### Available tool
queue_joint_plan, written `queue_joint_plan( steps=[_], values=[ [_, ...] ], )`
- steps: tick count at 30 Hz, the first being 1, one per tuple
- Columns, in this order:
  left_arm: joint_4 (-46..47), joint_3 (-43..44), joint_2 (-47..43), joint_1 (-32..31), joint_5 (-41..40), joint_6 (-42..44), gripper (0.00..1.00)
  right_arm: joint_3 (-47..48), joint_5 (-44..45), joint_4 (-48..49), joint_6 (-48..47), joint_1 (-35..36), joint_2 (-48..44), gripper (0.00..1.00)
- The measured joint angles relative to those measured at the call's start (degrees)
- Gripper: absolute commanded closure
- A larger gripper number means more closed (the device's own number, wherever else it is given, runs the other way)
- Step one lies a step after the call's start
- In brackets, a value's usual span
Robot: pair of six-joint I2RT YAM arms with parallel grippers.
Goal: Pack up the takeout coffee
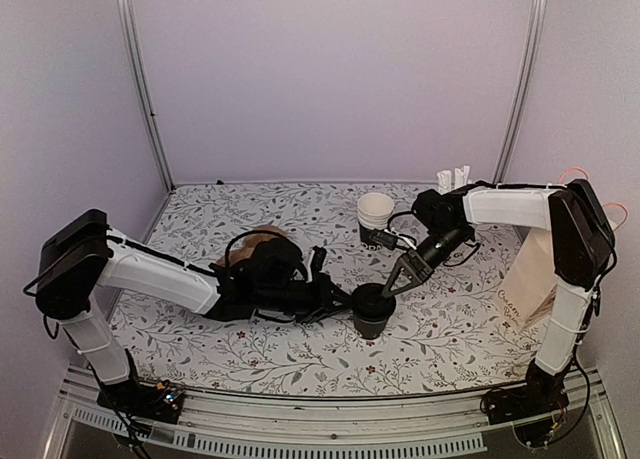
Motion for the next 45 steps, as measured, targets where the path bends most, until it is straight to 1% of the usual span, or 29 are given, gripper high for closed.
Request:
queue_joint_plan(
  steps=[4, 7, 9, 12, 16, 19, 21, 23, 24, 25, 27, 29, 31, 32, 34, 35, 38, 39, 40, 42, 45],
  values=[
    [6.6, -1.8, 2.1, 1.1, 4.2, -0.6, 0.92, -1.5, -1.8, 0.9, 0.6, -1.1, 0.0, 0.71],
    [8.0, -1.8, 2.4, 1.3, 4.9, -0.3, 0.89, -1.7, -2.4, 1.2, 0.8, -1.3, 0.0, 0.71],
    [5.7, -0.9, 1.7, 1.2, 4.2, 0.4, 0.87, -1.6, -2.6, 1.2, 0.9, -1.3, 0.0, 0.71],
    [-2.8, 2.3, -0.6, -0.5, -0.6, 2.8, 0.84, -1.3, -2.5, 0.9, 0.9, -1.3, 0.0, 0.71],
    [-14.3, 6.0, -3.3, -2.7, -7.8, 6.3, 0.71, -0.7, -2.1, 1.2, 0.7, -0.3, 0.0, 0.63],
    [-20.3, 7.0, -5.0, -3.1, -11.2, 8.3, 0.66, -0.2, -1.7, 1.4, 0.2, 1.2, 0.0, 0.59],
    [-23.5, 7.5, -6.1, -3.1, -13.3, 9.4, 0.63, 0.1, -1.4, 1.2, -0.4, 2.1, 0.0, 0.54],
    [-25.6, 7.8, -6.8, -3.0, -14.9, 10.5, 0.61, 0.2, -1.0, 0.9, -1.0, 2.7, -0.2, 0.5],
    [-26.2, 7.9, -7.2, -3.0, -15.4, 11.0, 0.6, 0.3, -0.9, 0.5, -1.4, 2.8, -0.2, 0.47],
    [-26.9, 8.1, -7.6, -3.1, -16.0, 11.5, 0.58, 0.6, -0.7, 0.1, -1.9, 2.8, -0.4, 0.42],
    [-27.6, 8.5, -8.3, -3.1, -16.6, 12.8, 0.55, 1.2, 0.2, -1.0, -2.5, 2.8, -0.7, 0.36],
    [-27.7, 9.0, -9.4, -3.3, -17.1, 14.2, 0.48, 2.2, 0.8, -1.9, -3.6, 2.8, -1.0, 0.31],
    [-27.6, 9.5, -10.4, -3.6, -17.7, 16.2, 0.4, 3.3, 1.2, -2.7, -4.2, 2.8, -1.9, 0.3],
    [-27.5, 9.9, -10.9, -3.9, -18.1, 17.4, 0.37, 3.9, 1.3, -3.0, -4.6, 2.8, -2.6, 0.29],
    [-27.4, 11.3, -11.5, -4.7, -18.8, 20.0, 0.35, 5.1, 1.7, -3.8, -5.2, 2.8, -4.5, 0.29],
    [-27.8, 12.5, -11.6, -5.3, -19.2, 21.6, 0.31, 5.9, 2.0, -4.2, -5.6, 2.8, -5.7, 0.28],
    [-30.4, 16.7, -11.3, -7.0, -20.5, 26.7, 0.14, 6.9, 2.9, -4.8, -6.5, 2.5, -9.7, 0.27],
    [-31.8, 18.8, -11.0, -7.8, -21.3, 28.5, 0.1, 6.8, 3.5, -5.0, -7.0, 2.3, -11.6, 0.27],
    [-33.2, 20.6, -10.6, -8.5, -22.3, 30.2, 0.02, 6.8, 3.9, -5.1, -7.2, 2.1, -13.3, 0.27],
    [-36.1, 24.0, -9.7, -10.0, -24.3, 33.1, 0.0, 5.7, 5.1, -4.2, -7.7, 1.4, -18.1, 0.26],
    [-39.7, 26.7, -8.3, -11.2, -26.5, 36.1, 0.0, 0.8, 6.3, -1.5, -8.2, -0.4, -28.1, 0.25]
  ],
)
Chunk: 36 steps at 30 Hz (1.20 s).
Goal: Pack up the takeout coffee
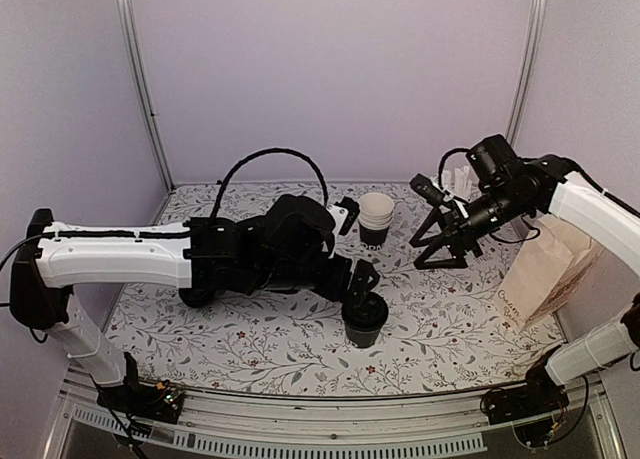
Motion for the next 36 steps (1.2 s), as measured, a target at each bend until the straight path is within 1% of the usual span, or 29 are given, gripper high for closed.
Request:
queue_joint_plan(
  steps=[3, 7, 10, 12, 16, 21, 23, 25, 29, 32, 36],
  values=[
    [-3.0, 1.0, 1.4, -0.2, -0.9, 2.3, 0.03, -6.3, 0.8, 3.1, -0.2, -2.4, -10.2, 0.24],
    [-6.4, 2.8, 3.5, -0.2, 0.0, 6.3, 0.04, -14.7, 2.8, 8.3, -0.7, -4.9, -18.3, 0.22],
    [-9.2, 6.4, 6.1, -0.5, 0.8, 10.1, 0.03, -21.1, 3.2, 12.4, -1.1, -7.3, -21.0, 0.19],
    [-10.9, 9.0, 8.2, -0.9, 0.9, 12.3, 0.02, -25.0, 2.1, 15.0, -1.3, -9.7, -21.4, 0.13],
    [-14.6, 13.0, 12.8, -1.4, 0.5, 15.6, 0.01, -30.9, -0.5, 18.1, -2.1, -13.7, -22.3, 0.1],
    [-19.5, 15.2, 18.0, -1.6, -0.7, 17.1, 0.01, -31.9, -2.1, 20.0, -3.5, -14.2, -24.5, 0.1],
    [-20.2, 15.7, 19.0, -1.6, -0.3, 17.0, 0.03, -31.9, -2.5, 20.3, -4.0, -14.3, -24.4, 0.1],
    [-21.3, 16.4, 19.2, -1.7, -0.4, 16.9, 0.06, -31.9, -2.8, 20.5, -4.6, -14.3, -23.8, 0.1],
    [-22.2, 16.5, 19.3, -1.6, -0.2, 16.4, 0.16, -31.9, -2.8, 20.5, -5.3, -14.3, -22.7, 0.1],
    [-22.4, 16.5, 19.3, -1.5, -0.1, 15.8, 0.22, -31.9, -2.8, 20.5, -5.7, -14.3, -22.1, 0.1],
    [-22.4, 16.5, 19.3, -1.1, 0.2, 15.1, 0.25, -31.9, -2.7, 20.5, -6.2, -14.3, -22.1, 0.1]
  ],
)
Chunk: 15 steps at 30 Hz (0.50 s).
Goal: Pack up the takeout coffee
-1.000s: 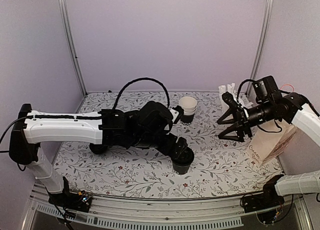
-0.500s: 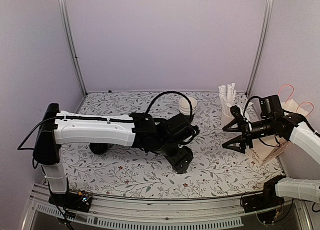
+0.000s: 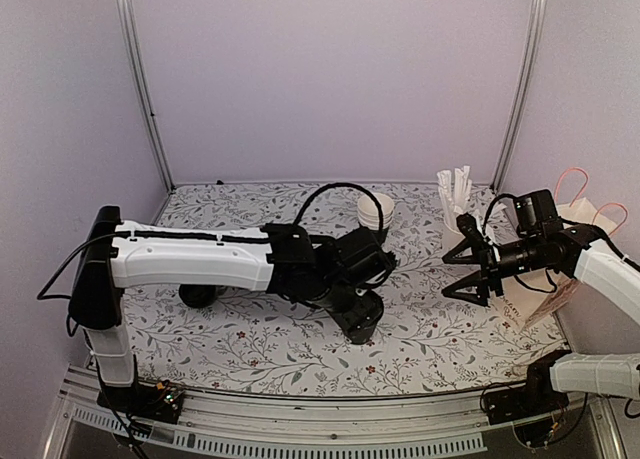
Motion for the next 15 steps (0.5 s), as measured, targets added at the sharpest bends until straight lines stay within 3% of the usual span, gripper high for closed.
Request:
queue_joint_plan(
  steps=[5, 7, 8, 15],
  values=[
    [0.1, 0.0, -0.2, 0.7, 0.9, -0.3, 0.26, 0.0, 0.2, 0.0, -0.2, 0.0, 0.0, 0.1],
    [0.2, 0.0, -0.5, 1.3, 1.4, -0.7, 0.2, 0.0, 0.2, 0.0, -0.2, 0.0, 0.0, 0.1],
    [0.6, 0.0, -1.4, 2.7, 2.9, -1.4, 0.12, 0.0, 0.2, 0.0, -0.2, -0.1, 0.0, 0.1],
    [1.8, -0.2, -3.7, 5.4, 6.3, -2.5, 0.07, 0.0, 0.3, 0.0, -0.4, -0.1, 0.0, 0.1]
  ],
)
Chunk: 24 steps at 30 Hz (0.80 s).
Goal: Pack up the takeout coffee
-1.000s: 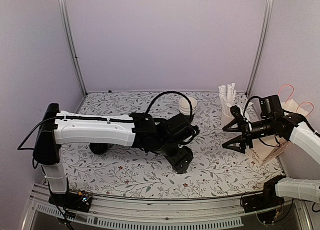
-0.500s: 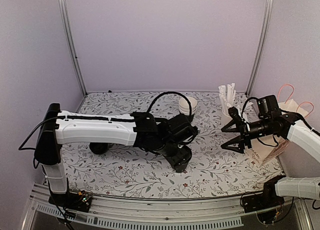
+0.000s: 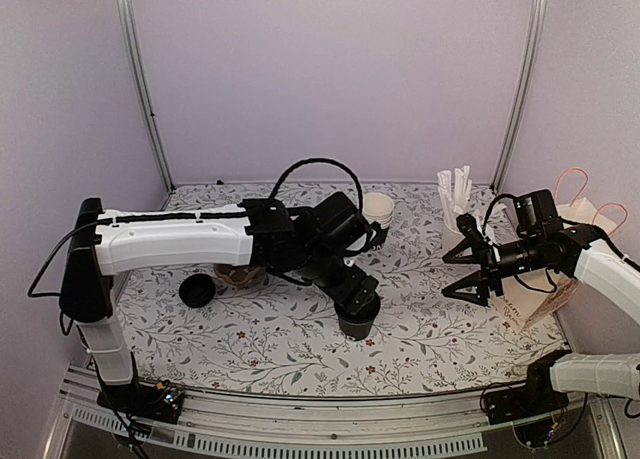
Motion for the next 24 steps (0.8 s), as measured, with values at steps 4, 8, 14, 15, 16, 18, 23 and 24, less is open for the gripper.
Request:
queue_joint_plan(
  steps=[4, 8, 14, 15, 16, 18, 23, 24],
  values=[
    [0.6, -0.2, 0.0, 0.5, 2.4, -0.1, 0.06, 0.0, 0.0, 0.0, -0.2, 0.0, 0.0, 0.09],
    [0.7, -0.2, 0.1, 0.5, 3.4, -0.1, 0.05, 0.0, 0.0, 0.0, -0.2, -0.1, 0.0, 0.1],
    [0.6, -0.2, 1.1, 0.5, 3.2, -0.1, 0.07, 0.0, 0.0, 0.0, -0.4, -0.2, 0.4, 0.1],
    [0.6, -0.2, 1.4, 0.5, 3.1, -0.1, 0.07, 0.0, 0.0, 0.0, -0.4, -0.2, 0.5, 0.1],
    [0.5, -0.2, 1.6, 0.5, 3.1, -0.1, 0.08, 0.0, 0.0, 0.0, -0.4, -0.2, 0.5, 0.1],
    [0.4, -0.2, 2.4, 0.5, 3.1, -0.1, 0.09, 0.0, 0.0, 0.0, -0.6, -0.2, 0.5, 0.1],
    [0.3, -0.2, 3.3, 0.5, 3.3, 0.0, 0.13, 0.0, 0.0, 0.0, -0.8, -0.2, 0.7, 0.1],
    [0.4, -0.2, 3.4, 0.5, 3.3, -0.1, 0.13, 0.0, 0.1, 0.0, -0.9, -0.2, 0.8, 0.09]
  ],
)
